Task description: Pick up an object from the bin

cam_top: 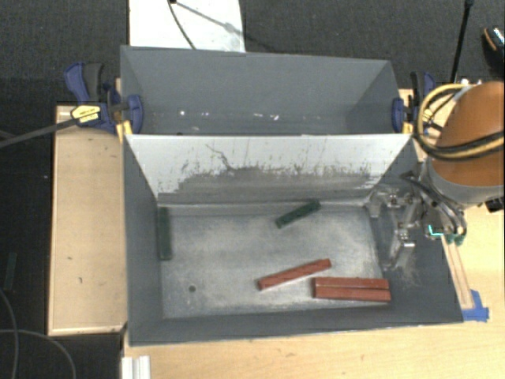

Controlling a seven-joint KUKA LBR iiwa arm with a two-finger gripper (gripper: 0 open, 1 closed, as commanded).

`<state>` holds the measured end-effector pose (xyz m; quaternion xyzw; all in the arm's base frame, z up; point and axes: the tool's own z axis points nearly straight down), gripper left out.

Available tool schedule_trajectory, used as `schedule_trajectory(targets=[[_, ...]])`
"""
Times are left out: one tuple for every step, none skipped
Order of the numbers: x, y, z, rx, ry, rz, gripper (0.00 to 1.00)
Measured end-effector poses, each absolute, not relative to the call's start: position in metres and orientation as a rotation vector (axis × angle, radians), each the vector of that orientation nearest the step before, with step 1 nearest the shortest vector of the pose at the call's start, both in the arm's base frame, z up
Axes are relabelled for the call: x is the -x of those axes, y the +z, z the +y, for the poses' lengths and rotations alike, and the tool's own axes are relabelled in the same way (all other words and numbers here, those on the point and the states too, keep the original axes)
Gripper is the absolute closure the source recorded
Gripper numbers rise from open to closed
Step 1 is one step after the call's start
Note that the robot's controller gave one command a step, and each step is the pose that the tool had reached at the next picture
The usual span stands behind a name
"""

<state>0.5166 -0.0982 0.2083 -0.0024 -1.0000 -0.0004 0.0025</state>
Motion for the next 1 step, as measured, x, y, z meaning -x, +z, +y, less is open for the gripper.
schedule_trajectory(targets=[[-0.4864,0.0673,-0.0282,-0.249,-0.002,-3.132,0.00]])
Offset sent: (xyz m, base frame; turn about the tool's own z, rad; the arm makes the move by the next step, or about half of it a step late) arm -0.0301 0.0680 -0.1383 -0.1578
